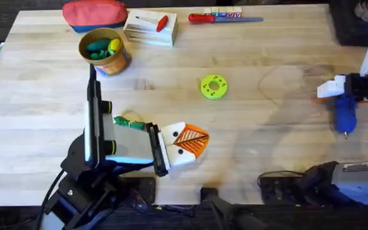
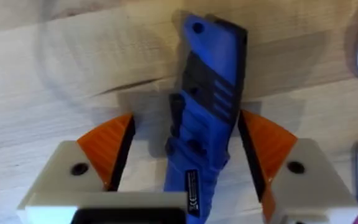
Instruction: Pick up the gripper from the table and insert it into the empty holder that is missing its gripper. Then pick up a screw, insert it into the mounting hole, and use the screwdriver to tighten it. Finally, clean up the table by picking up the vegetable and placing it into the bucket.
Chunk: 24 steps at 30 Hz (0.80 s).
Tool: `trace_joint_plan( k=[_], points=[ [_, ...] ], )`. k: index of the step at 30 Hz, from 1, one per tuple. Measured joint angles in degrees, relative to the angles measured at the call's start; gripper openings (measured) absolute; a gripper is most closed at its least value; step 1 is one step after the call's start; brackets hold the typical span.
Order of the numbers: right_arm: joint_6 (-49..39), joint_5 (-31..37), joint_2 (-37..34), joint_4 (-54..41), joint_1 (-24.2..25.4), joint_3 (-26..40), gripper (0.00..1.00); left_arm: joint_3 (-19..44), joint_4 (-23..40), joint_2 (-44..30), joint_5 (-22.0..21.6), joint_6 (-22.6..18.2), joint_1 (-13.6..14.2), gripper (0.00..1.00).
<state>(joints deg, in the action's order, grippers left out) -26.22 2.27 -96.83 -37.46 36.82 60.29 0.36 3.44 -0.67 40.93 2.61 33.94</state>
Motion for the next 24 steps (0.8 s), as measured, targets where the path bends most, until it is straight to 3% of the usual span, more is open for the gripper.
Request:
trace_joint_plan(
  k=[24],
  points=[
    [1.99, -5.96, -1.51, 6.44, 1.98, 0.02, 0.987, 0.0, 0.0, 0.0, 0.0, 0.0, -0.01, 0.007]
  ],
)
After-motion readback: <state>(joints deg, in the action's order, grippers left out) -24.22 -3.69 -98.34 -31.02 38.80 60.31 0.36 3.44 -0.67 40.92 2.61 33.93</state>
